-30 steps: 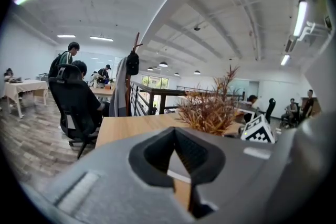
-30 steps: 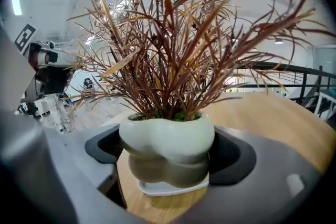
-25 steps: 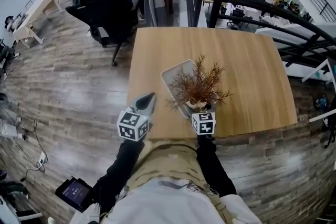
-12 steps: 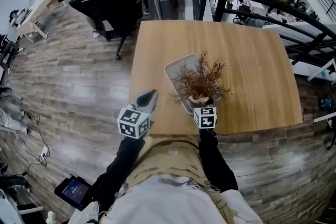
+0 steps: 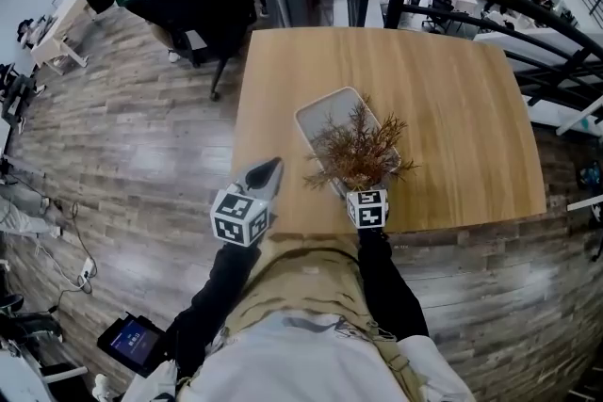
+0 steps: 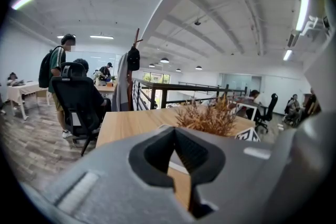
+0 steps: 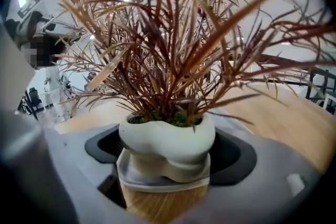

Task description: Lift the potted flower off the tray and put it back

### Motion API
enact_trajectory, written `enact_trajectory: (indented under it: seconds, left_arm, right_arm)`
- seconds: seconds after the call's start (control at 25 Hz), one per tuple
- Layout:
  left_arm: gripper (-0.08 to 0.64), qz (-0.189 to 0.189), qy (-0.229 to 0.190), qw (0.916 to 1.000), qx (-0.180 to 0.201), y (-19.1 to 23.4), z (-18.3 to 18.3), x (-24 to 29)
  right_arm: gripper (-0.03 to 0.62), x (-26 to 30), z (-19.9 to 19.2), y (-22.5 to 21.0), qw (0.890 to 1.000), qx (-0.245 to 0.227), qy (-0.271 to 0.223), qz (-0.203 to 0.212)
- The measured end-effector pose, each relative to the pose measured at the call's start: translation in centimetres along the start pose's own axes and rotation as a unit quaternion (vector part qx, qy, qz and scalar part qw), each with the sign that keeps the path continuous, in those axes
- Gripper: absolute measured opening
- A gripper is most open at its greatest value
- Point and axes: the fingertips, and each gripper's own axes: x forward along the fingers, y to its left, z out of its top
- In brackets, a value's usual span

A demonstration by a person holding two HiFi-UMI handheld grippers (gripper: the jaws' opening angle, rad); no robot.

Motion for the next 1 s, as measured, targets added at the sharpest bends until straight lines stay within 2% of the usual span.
enact_trajectory:
  seconds: [0.32,0.6,0.84,0.96,1.0]
  left_arm:
    - [0.000,-0.008,0.010,0.9999,0.001,-0.9,-0.4,0.3]
    - [0.000,-0.008,0.016,0.9998,-0.007,-1.8,0.6,-0.7]
    - [0.000,-0.018,0.015,0.9995,-0.020,-4.0,3.7,-3.6]
    - [0.000,-0.024,0.012,0.9992,-0.029,-4.9,5.3,-4.6]
    - [0.000,-0.025,0.010,0.9992,-0.031,-5.0,5.7,-4.7]
  right_arm:
    - [0.494,0.4,-1.3,0.3,1.000,-0.005,0.024,0.011]
    - [0.492,-2.6,-0.7,0.9,1.000,-0.003,0.018,0.015]
    - [0.423,-10.1,2.9,3.8,0.999,-0.016,0.025,0.018]
    - [0.350,-14.2,5.5,4.7,0.999,-0.023,0.025,0.009]
    - [0.293,-15.4,6.5,4.9,0.999,-0.023,0.022,0.005]
